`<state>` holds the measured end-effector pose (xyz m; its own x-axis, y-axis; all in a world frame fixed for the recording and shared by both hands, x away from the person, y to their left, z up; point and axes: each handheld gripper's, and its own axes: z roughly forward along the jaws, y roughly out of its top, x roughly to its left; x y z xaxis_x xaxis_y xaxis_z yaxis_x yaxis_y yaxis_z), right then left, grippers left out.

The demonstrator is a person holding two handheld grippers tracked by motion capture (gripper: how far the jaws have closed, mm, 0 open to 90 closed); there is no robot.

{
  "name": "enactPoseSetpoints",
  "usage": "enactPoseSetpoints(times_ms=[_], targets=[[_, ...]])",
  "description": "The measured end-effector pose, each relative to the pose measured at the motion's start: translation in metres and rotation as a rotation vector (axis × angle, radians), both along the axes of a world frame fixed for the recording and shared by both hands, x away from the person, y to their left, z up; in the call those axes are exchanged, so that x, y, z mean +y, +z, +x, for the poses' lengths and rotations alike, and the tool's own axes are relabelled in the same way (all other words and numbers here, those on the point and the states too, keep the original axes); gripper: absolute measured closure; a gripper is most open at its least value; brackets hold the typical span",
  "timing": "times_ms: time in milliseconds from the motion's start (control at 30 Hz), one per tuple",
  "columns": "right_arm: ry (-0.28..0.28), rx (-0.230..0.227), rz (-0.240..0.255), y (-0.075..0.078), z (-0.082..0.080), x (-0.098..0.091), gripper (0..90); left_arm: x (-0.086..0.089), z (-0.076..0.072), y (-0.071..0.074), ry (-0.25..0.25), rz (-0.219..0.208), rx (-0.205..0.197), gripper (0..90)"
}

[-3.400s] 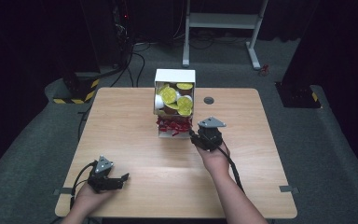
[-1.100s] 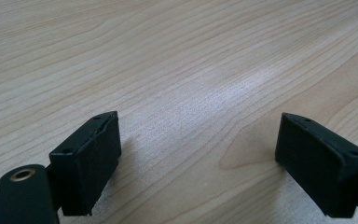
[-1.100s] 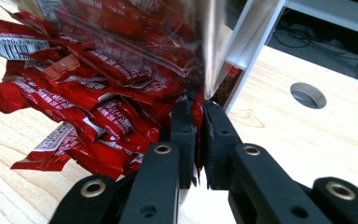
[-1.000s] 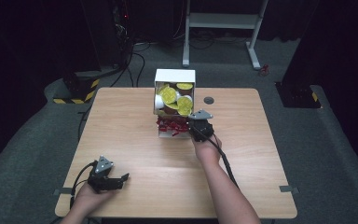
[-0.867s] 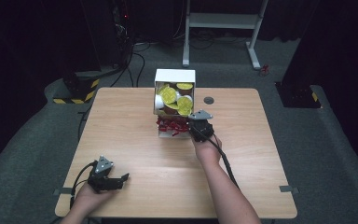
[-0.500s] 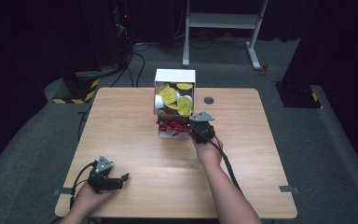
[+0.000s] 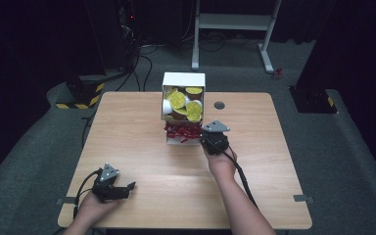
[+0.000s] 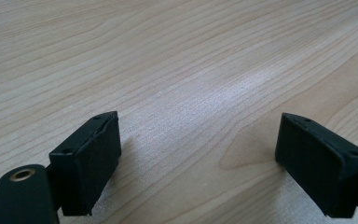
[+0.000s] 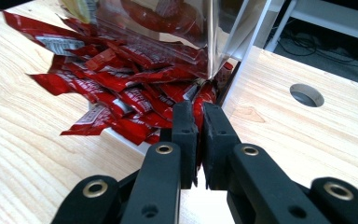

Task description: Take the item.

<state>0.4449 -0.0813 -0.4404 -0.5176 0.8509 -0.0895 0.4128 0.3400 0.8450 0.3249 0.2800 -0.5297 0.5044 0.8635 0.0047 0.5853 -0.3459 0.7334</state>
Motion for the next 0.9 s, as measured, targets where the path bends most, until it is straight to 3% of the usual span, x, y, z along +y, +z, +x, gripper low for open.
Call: enactPoseSetpoints(times_ms=[900], targets=[[0.031, -0.026, 0.069, 0.004, -0.030, -0.020, 85.5, 0.000, 0.000, 0.000, -0.002, -0.002, 0.000, 14.4]])
